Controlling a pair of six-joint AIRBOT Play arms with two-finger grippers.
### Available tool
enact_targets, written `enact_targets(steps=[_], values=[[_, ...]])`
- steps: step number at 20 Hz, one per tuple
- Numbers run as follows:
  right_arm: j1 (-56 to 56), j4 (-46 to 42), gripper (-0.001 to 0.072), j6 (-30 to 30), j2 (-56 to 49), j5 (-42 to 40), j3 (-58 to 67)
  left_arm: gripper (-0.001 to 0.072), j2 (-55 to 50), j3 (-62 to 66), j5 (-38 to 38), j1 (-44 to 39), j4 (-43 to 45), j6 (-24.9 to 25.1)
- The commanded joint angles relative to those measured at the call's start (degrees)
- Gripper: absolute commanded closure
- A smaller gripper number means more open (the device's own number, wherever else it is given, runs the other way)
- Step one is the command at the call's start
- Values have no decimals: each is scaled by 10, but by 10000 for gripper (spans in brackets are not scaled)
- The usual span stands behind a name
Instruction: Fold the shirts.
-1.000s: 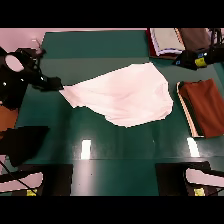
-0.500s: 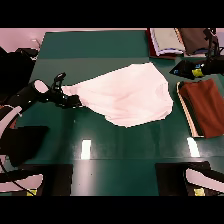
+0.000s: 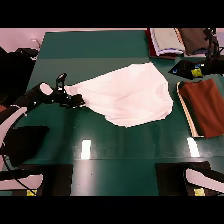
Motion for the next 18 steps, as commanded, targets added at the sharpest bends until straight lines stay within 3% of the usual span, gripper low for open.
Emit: enact_targets(steps=[1,3,6,12,14,16,17,18], values=[[0,1,303,1,0,3,0,430,-1,0,9,0,-9,1],[0,1,303,5,0,6,0,678,-1,0,9,0,-9,1],[0,1,303,5,0,15,0,682,6,25,-38,10,15,8],[-5,0,303,5,30,14,0,682,149,125,-336,136,71,157],[-5,-1,303,5,42,-1,0,682,183,122,-391,165,120,157],[-5,0,303,5,52,-8,0,680,193,114,-375,178,155,138],[-5,0,303,5,53,-8,0,621,192,109,-355,182,155,122],[-5,0,304,5,53,-7,0,269,190,100,-319,182,155,110]])
